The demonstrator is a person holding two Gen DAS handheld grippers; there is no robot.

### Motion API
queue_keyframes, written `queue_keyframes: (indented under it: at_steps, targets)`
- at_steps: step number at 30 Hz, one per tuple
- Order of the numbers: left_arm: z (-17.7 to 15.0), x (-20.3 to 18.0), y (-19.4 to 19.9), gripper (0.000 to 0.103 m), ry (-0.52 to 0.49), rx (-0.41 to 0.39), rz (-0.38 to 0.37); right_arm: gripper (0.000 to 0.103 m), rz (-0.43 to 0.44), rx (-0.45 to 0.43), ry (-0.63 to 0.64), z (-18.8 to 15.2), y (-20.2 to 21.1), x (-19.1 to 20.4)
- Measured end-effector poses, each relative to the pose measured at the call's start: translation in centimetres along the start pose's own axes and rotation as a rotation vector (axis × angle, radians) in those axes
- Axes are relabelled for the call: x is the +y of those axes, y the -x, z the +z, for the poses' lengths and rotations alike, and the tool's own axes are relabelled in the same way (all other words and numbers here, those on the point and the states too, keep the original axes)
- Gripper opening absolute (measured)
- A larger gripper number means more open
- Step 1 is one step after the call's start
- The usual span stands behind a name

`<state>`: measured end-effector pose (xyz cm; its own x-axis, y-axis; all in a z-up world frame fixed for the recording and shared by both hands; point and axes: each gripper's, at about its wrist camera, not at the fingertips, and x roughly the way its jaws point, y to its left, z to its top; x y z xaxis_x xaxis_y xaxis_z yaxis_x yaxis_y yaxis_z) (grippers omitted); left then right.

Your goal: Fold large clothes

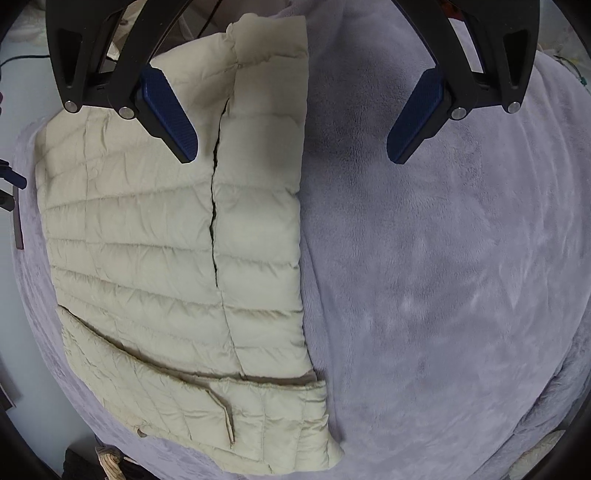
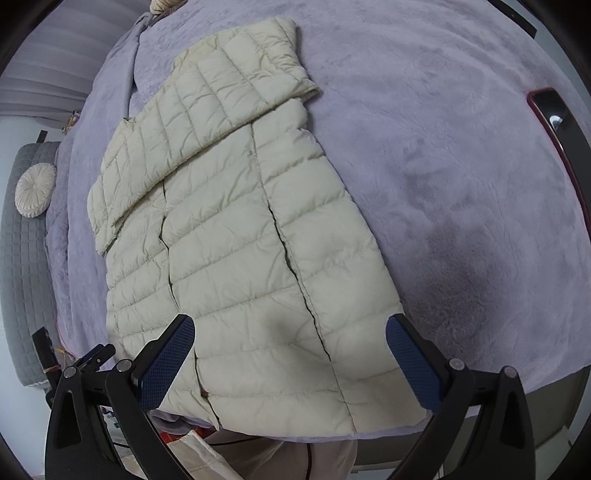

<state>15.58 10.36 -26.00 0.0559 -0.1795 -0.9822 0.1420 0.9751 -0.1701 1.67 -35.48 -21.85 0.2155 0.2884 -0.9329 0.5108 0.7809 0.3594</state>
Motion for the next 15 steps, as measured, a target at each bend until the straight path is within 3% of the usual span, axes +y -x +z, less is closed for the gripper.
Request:
queue_keyframes:
  at_steps: [8,15]
  targets:
    - [-3.0,0.4,-2.6,0.103,-0.005,0.122,-0.161,0.103,-0.009,0.015,-0.129,-2.7,-0.6,-5.7]
    - [-3.7,-1.7,-3.8,0.103,-0.058,0.187,-0.274,0.103,0.205,0.080,-0.246,-4.3,-3.3,-8.2]
